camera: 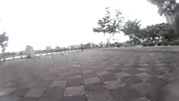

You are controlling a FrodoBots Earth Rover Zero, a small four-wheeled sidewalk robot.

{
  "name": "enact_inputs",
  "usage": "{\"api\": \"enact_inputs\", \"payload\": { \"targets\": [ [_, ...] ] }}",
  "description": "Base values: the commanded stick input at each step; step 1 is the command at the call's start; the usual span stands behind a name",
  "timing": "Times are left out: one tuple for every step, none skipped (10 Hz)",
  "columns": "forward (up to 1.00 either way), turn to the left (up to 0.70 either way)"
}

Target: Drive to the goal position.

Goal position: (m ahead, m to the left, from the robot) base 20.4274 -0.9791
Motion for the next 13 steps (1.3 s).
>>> {"api": "enact_inputs", "payload": {
  "targets": [
    [1.0,0.0],
    [1.0,0.0],
    [1.0,0.0],
    [1.0,0.0],
    [1.0,0.0],
    [1.0,0.0],
    [1.0,0.0],
    [1.0,0.0],
    [1.0,0.0],
    [1.0,0.0],
    [1.0,0.0],
    [1.0,0.0],
    [1.0,0.0]
  ]
}}
